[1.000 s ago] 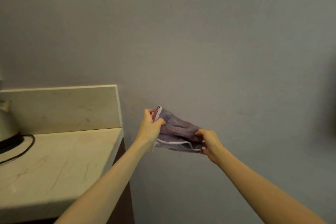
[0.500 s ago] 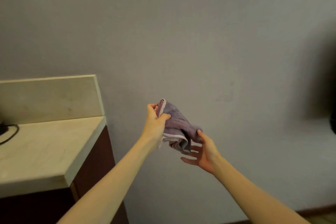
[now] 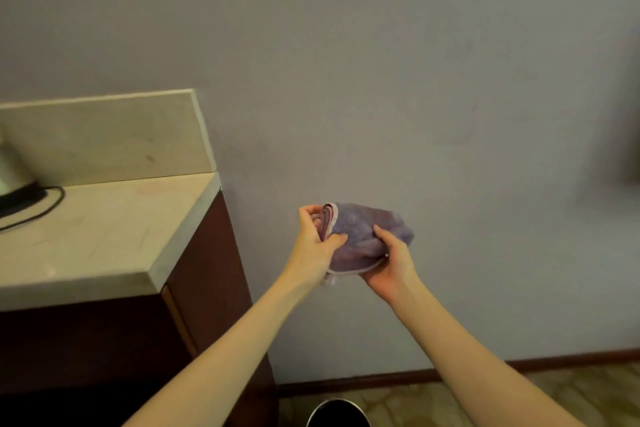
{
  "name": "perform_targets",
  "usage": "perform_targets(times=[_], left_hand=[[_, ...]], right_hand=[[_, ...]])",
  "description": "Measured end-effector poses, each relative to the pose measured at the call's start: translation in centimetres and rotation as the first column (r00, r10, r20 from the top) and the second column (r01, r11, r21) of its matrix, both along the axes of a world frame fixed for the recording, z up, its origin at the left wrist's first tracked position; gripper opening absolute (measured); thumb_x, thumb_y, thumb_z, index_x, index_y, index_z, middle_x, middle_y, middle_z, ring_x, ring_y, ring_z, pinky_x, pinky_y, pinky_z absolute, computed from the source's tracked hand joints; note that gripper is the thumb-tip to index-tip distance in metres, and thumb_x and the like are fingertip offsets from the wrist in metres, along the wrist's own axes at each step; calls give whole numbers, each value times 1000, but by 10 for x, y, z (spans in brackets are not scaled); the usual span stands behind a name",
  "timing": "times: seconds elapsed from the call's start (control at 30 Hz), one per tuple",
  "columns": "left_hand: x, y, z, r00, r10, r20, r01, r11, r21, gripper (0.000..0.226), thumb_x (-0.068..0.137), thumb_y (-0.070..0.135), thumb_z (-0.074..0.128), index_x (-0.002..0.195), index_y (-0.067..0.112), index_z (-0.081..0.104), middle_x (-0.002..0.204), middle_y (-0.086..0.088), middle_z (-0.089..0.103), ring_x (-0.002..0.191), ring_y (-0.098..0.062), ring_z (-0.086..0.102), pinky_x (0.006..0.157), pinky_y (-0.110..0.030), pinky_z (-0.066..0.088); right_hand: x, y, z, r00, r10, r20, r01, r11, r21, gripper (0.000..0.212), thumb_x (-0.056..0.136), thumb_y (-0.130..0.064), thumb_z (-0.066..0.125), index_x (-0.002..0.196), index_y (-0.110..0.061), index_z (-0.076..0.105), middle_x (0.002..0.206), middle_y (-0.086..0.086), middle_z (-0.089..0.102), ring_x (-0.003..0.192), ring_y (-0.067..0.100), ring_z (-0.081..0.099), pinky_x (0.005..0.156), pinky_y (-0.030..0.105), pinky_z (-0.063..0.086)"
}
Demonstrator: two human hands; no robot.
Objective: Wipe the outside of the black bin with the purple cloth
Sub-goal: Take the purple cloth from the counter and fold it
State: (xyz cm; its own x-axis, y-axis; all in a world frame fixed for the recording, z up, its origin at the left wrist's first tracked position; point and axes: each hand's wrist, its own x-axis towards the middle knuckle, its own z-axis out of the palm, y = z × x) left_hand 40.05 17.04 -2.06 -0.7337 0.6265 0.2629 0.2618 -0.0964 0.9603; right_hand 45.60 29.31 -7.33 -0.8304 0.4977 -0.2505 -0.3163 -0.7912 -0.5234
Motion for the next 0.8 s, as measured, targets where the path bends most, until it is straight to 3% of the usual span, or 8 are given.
perform_targets(times=[0.13,0.23,0.33,0.47,0.6,0.7,0.8], left_hand=[[-12,-14,-40,995,-79,67,85,991,-104,40,83,-7,58,116,10,42,106,-11,59,93,-18,60,79,-29,52],[-26,-20,-74,986,-101,134,126,973,-195,28,85,2,60,111,9,51,95,-3,63,80,-7,61,68,-12,50],[-39,-21,-111,982,-72,176,120,953,-279,18,90,16,56,107,10,56,96,1,62,80,0,57,58,-5,42],[-55,-13,-167,981,-31,191,89,949,-304,26,92,25,53,116,15,55,117,-3,61,100,-9,59,72,-19,38],[-68,1,-223,970,-17,242,80,964,-254,32,90,27,56,121,20,51,116,4,60,102,-8,57,82,-31,36],[-78,12,-267,972,-62,225,124,954,-273,41,87,21,61,126,19,48,118,3,57,106,-12,54,82,-28,41],[-86,21,-312,969,-66,237,132,953,-274,49,85,14,65,128,13,43,118,-5,55,97,-11,56,67,-16,48]], right_hand=[[-17,3,-28,959,-232,164,201,962,187,48,75,-11,67,120,-3,54,112,19,66,100,28,65,81,41,53],[-21,7,-51,920,-349,176,269,891,365,57,70,-6,71,122,-9,48,116,15,63,102,26,63,81,39,52],[-17,10,-82,931,-331,154,193,803,563,59,69,1,71,120,-17,46,118,9,60,101,22,62,84,41,53],[-13,11,-134,953,-242,182,1,604,797,74,68,6,72,128,-22,41,128,4,53,114,19,55,95,38,48],[-11,11,-199,951,-84,298,-222,488,844,83,61,-3,77,128,-33,38,127,0,52,108,3,54,80,19,48],[-15,15,-250,928,-64,367,-302,449,841,92,53,-10,76,133,-29,34,126,4,53,106,6,57,79,19,49],[-26,25,-300,905,-87,416,-344,427,836,97,54,-8,79,135,-27,30,122,7,56,106,14,59,85,28,50]])
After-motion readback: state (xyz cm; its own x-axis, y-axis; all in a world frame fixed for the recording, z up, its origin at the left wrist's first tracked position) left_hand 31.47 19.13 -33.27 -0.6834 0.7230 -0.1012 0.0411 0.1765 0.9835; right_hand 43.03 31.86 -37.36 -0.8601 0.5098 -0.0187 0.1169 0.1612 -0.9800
